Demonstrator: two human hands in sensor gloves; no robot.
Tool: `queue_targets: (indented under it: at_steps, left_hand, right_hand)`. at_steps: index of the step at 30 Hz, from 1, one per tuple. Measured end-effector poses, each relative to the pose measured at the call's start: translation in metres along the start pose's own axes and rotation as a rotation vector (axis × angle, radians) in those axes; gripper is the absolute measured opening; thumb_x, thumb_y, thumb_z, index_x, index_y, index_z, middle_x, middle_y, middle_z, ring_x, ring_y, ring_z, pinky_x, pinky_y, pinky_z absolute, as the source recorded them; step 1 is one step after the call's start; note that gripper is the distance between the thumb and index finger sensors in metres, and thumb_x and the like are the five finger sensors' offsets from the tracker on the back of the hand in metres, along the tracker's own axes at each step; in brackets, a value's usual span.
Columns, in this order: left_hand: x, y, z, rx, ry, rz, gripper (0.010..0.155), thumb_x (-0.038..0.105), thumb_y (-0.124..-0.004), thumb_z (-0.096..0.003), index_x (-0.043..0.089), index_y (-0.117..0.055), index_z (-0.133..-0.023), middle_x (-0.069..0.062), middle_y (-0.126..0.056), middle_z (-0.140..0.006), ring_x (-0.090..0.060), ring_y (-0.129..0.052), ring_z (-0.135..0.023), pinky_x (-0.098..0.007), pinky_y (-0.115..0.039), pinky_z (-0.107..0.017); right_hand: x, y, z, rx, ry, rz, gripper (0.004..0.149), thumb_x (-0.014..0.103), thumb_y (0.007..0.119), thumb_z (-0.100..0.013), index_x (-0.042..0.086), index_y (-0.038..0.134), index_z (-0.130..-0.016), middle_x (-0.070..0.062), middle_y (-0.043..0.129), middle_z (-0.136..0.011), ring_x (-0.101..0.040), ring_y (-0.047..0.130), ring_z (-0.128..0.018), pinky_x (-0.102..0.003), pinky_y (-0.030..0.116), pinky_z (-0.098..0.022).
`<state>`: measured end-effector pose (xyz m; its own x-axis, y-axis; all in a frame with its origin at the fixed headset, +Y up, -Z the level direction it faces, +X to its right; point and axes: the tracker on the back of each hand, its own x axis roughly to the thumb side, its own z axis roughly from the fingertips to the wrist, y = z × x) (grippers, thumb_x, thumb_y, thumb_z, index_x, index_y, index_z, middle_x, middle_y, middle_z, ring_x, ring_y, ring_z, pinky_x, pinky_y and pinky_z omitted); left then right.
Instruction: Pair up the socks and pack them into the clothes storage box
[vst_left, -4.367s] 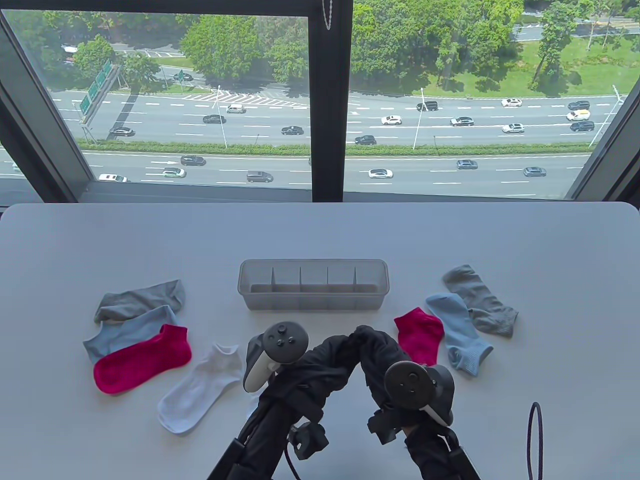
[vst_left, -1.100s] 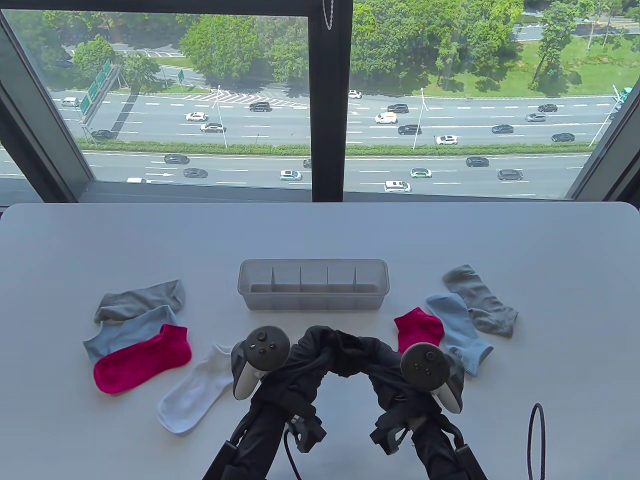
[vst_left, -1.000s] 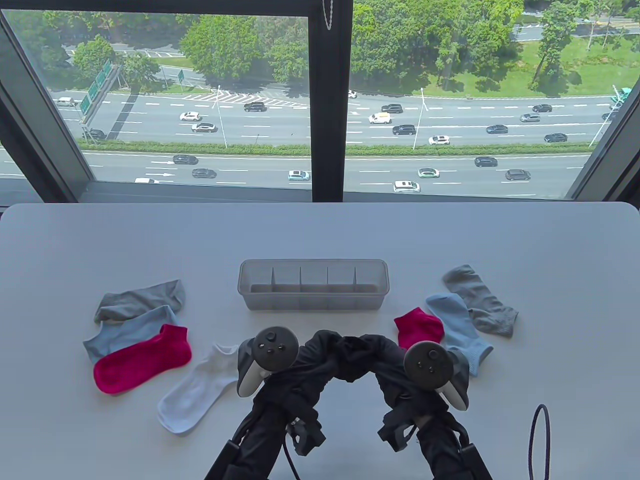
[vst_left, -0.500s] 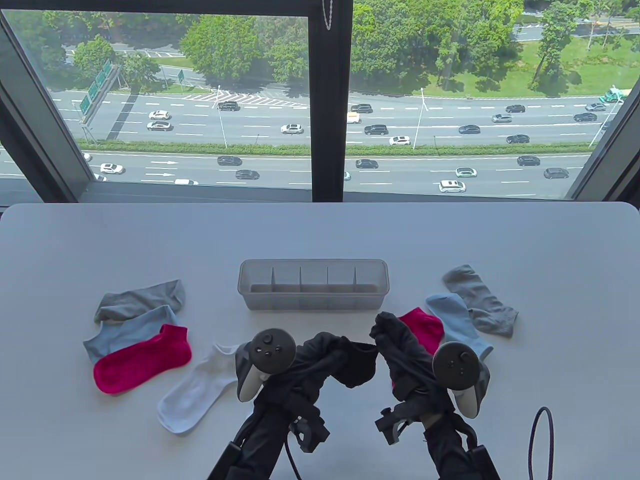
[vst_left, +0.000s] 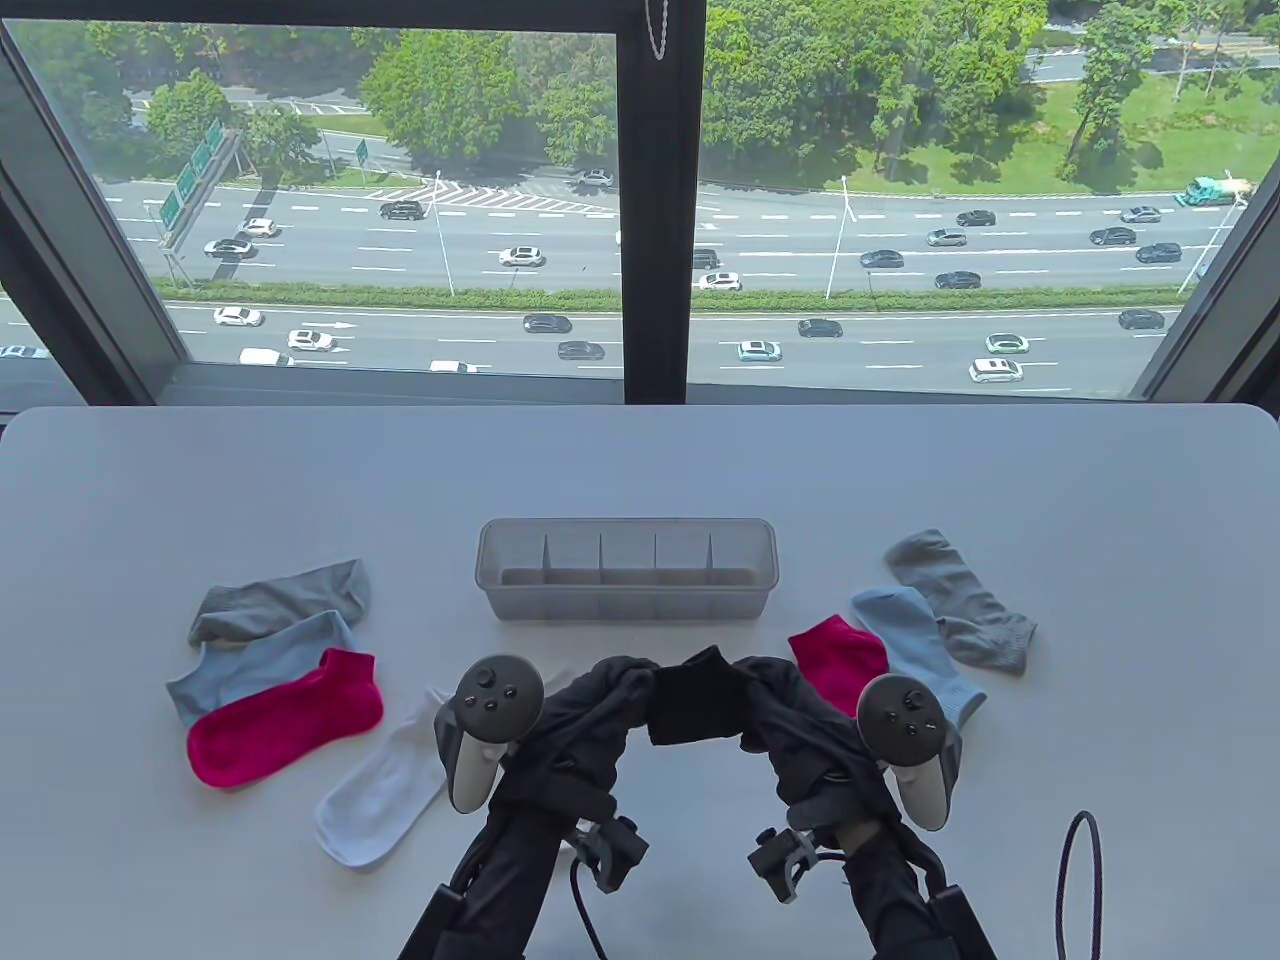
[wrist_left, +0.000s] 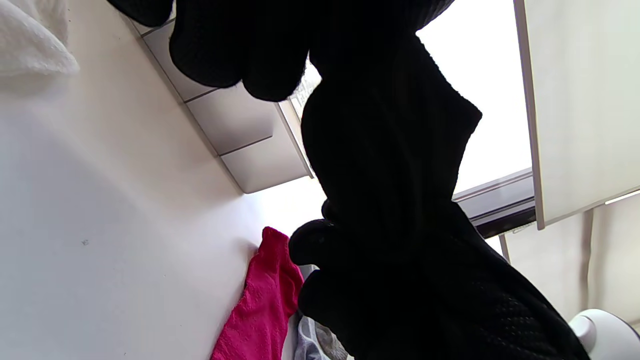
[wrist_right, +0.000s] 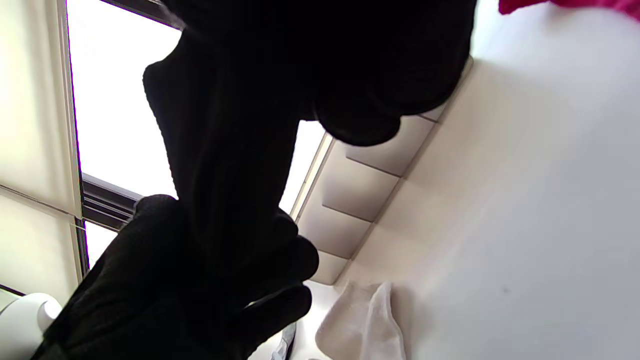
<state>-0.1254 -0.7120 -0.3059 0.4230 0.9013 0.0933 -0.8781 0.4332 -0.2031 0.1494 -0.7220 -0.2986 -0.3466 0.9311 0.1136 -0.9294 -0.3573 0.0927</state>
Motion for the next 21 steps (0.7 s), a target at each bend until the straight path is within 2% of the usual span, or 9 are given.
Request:
queue_targets:
  at_steps: [1, 3, 5, 7, 13, 16, 21]
  left_hand:
    - [0.003, 0.001, 0.001, -0.01, 0.006, -0.136, 0.049, 0.035, -0.058, -0.0613, 0.009, -0.07, -0.101, -0.022, -0.066, -0.113, -0.051, -0.055, -0.107, -0.073, -0.036, -0.076]
    - [0.006, -0.002, -0.001, -0.102, 0.06, -0.429, 0.062, 0.042, -0.057, -0.0613, 0.018, -0.041, -0.116, -0.015, -0.032, -0.126, -0.043, -0.02, -0.117, -0.072, -0.018, -0.076]
    - [0.007, -0.008, -0.003, -0.181, 0.12, -0.709, 0.068, 0.047, -0.054, -0.061, 0.028, -0.02, -0.116, -0.005, -0.006, -0.125, -0.034, 0.004, -0.115, -0.069, -0.004, -0.075]
    - [0.008, -0.014, -0.006, -0.215, 0.128, -0.871, 0.071, 0.049, -0.054, -0.0608, 0.03, -0.011, -0.114, -0.002, 0.005, -0.121, -0.03, 0.014, -0.11, -0.066, 0.003, -0.073]
    - [0.01, -0.011, -0.005, -0.202, 0.132, -0.857, 0.072, 0.048, -0.054, -0.0608, 0.03, -0.006, -0.112, 0.001, 0.011, -0.118, -0.028, 0.02, -0.107, -0.063, 0.007, -0.072]
    - [0.009, -0.008, -0.005, -0.189, 0.145, -0.836, 0.072, 0.047, -0.054, -0.061, 0.03, -0.006, -0.112, 0.001, 0.011, -0.118, -0.027, 0.02, -0.107, -0.062, 0.007, -0.072]
    - [0.009, -0.006, -0.007, -0.194, 0.152, -0.82, 0.072, 0.047, -0.053, -0.0611, 0.029, -0.006, -0.112, 0.001, 0.011, -0.118, -0.027, 0.02, -0.106, -0.062, 0.008, -0.072]
  right_hand:
    - [0.007, -0.012, -0.001, -0.103, -0.012, 0.076, 0.041, 0.027, 0.067, -0.061, 0.009, 0.066, -0.098, -0.023, 0.085, -0.088, -0.03, 0.096, -0.068, -0.044, 0.084, -0.051]
    - [0.016, -0.026, -0.003, -0.248, 0.008, 0.16, 0.041, 0.029, 0.071, -0.06, 0.01, 0.07, -0.096, -0.021, 0.088, -0.084, -0.028, 0.098, -0.064, -0.042, 0.085, -0.049]
    - [0.028, -0.04, -0.011, -0.355, 0.043, 0.249, 0.041, 0.031, 0.073, -0.059, 0.01, 0.073, -0.095, -0.02, 0.09, -0.082, -0.026, 0.098, -0.061, -0.041, 0.086, -0.048]
    - [0.045, -0.046, -0.028, -0.376, 0.139, 0.348, 0.041, 0.033, 0.073, -0.061, 0.012, 0.072, -0.096, -0.017, 0.089, -0.083, -0.024, 0.097, -0.063, -0.04, 0.085, -0.05]
    - [0.071, -0.029, -0.09, -0.382, 0.298, 0.719, 0.041, 0.039, 0.074, -0.061, 0.017, 0.073, -0.095, -0.011, 0.088, -0.083, -0.02, 0.095, -0.066, -0.038, 0.083, -0.054]
    - [0.066, -0.014, -0.118, -0.377, 0.382, 0.838, 0.041, 0.041, 0.074, -0.06, 0.018, 0.073, -0.095, -0.009, 0.088, -0.083, -0.019, 0.094, -0.067, -0.037, 0.083, -0.056]
    - [0.046, 0.01, -0.144, -0.308, 0.52, 1.054, 0.04, 0.046, 0.078, -0.058, 0.026, 0.079, -0.092, -0.004, 0.082, -0.087, -0.017, 0.088, -0.073, -0.037, 0.078, -0.062]
